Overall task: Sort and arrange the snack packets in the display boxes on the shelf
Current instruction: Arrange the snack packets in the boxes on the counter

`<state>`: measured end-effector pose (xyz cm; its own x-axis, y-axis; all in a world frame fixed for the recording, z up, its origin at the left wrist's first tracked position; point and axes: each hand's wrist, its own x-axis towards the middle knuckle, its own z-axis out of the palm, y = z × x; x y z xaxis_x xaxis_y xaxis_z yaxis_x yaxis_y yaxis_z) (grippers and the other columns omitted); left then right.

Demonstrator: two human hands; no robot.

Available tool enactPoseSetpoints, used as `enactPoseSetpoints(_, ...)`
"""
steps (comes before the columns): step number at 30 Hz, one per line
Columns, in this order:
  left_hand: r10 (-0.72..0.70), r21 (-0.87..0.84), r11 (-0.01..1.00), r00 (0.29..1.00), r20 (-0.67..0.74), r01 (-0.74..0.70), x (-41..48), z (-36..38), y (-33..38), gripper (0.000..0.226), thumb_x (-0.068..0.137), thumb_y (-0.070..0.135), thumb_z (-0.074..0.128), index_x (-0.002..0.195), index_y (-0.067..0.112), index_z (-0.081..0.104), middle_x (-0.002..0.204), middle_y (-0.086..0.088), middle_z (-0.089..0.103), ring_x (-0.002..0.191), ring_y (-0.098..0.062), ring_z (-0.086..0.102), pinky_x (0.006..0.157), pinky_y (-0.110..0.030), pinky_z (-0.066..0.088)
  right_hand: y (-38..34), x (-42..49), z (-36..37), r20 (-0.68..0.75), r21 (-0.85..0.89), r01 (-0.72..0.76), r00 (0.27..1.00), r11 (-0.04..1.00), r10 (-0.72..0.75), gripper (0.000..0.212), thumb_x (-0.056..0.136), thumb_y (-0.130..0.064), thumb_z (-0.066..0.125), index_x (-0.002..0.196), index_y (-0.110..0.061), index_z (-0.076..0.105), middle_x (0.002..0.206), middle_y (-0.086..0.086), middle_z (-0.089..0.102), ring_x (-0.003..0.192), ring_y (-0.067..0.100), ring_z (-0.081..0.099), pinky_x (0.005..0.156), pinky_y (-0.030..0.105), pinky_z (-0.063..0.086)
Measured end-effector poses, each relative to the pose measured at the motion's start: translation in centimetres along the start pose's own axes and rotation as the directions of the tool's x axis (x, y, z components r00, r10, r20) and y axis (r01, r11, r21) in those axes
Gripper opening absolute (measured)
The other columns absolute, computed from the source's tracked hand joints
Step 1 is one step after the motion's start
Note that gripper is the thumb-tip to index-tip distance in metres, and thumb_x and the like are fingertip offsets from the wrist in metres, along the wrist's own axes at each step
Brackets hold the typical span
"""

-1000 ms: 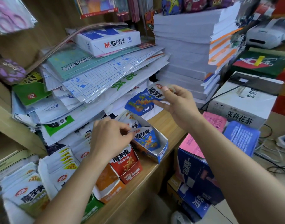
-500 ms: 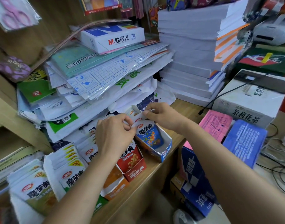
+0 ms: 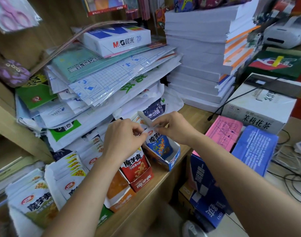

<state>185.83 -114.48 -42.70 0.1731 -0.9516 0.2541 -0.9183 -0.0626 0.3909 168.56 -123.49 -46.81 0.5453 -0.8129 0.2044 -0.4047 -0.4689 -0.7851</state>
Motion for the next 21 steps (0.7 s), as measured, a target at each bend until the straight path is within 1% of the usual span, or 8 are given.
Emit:
enactPoseSetpoints(3,0.0,0.003,1.0,1.0,0.03,0.0,0.6,0.1,0.3,0.024,0.081,0.05,0.077,0.065,0.035,0.069,0.062,0.017,0.065,0.065,-0.002,0.062,0.059,-0.023,0.047,0.1,-0.2,0.2,-0.061,0.055,-0.037,0.997,0.998,0.04,0.029,0.086,-0.016,0.077,0.114,-0.024,0.074,0.103,-0.007,0.072,0.082,0.007,0.068,0.072,0.016,0.053)
enactPoseSetpoints(5,-0.02,0.04,0.999,1.0,-0.015,0.021,1.0,0.2,0.3,0.023,0.082,0.05,0.076,0.068,0.031,0.074,0.06,0.014,0.065,0.066,-0.007,0.063,0.067,-0.029,0.052,0.1,-0.6,0.1,-0.112,0.052,-0.079,0.99,0.996,0.084,0.042,0.082,-0.021,0.081,0.12,-0.027,0.065,0.109,-0.009,0.064,0.089,0.009,0.065,0.068,0.012,0.05)
enactPoseSetpoints(7,-0.035,0.072,0.997,0.996,-0.079,0.041,1.4,0.2,0.1,0.023,0.082,0.048,0.076,0.07,0.029,0.074,0.06,0.011,0.064,0.072,-0.018,0.064,0.077,-0.037,0.054,0.3,-1.1,0.1,-0.105,-0.005,-0.107,0.989,0.994,0.106,0.041,0.078,-0.024,0.084,0.112,-0.029,0.061,0.112,-0.007,0.058,0.095,0.012,0.06,0.07,0.017,0.047)
enactPoseSetpoints(10,-0.046,0.107,0.992,0.991,-0.129,0.06,2.1,0.2,-0.5,0.016,0.083,0.043,0.075,0.077,0.029,0.074,0.072,0.006,0.068,0.089,-0.027,0.061,0.084,-0.041,0.05,0.7,-2.2,0.4,0.066,-0.132,-0.072,0.995,0.989,0.081,0.045,0.073,-0.039,0.086,0.109,-0.029,0.062,0.118,-0.004,0.055,0.107,0.015,0.056,0.087,0.03,0.048)
enactPoseSetpoints(12,-0.032,0.164,0.985,0.992,-0.125,0.052,2.6,0.2,-1.1,0.014,0.084,0.042,0.075,0.087,0.029,0.075,0.097,0.003,0.07,0.102,-0.029,0.055,0.087,-0.04,0.044,0.5,-3.1,0.8,0.218,-0.174,-0.076,0.969,0.982,0.114,0.065,0.069,-0.048,0.087,0.125,-0.032,0.058,0.13,-0.003,0.049,0.118,0.014,0.05,0.098,0.028,0.044)
enactPoseSetpoints(14,-0.044,0.195,0.979,0.996,-0.083,0.059,3.1,0.4,-1.7,0.019,0.085,0.043,0.074,0.096,0.028,0.076,0.113,0.001,0.07,0.107,-0.031,0.056,0.09,-0.039,0.041,0.2,-3.8,1.3,0.277,-0.215,-0.115,0.945,0.97,0.173,0.086,0.066,-0.052,0.088,0.14,-0.035,0.048,0.139,-0.004,0.042,0.125,0.015,0.047,0.104,0.031,0.044)
enactPoseSetpoints(17,-0.101,0.133,0.986,0.995,-0.006,0.101,3.6,0.4,-2.3,0.019,0.085,0.041,0.075,0.097,0.027,0.075,0.096,-0.002,0.075,0.096,-0.031,0.065,0.089,-0.04,0.049,-0.1,-4.5,2.4,0.256,-0.34,-0.096,0.948,0.936,0.19,0.09,0.072,-0.05,0.084,0.15,-0.037,0.039,0.14,-0.003,0.038,0.125,0.021,0.05,0.101,0.038,0.05)
enactPoseSetpoints(21,-0.111,0.05,0.993,0.992,0.063,0.108,4.0,0.1,-2.3,0.011,0.078,0.036,0.079,0.08,0.026,0.076,0.075,0.004,0.066,0.086,-0.03,0.065,0.083,-0.04,0.05,-0.3,-5.4,2.8,0.231,-0.425,-0.072,0.955,0.902,0.185,0.083,0.078,-0.051,0.074,0.152,-0.038,0.036,0.132,-0.002,0.036,0.12,0.024,0.052,0.097,0.042,0.051)
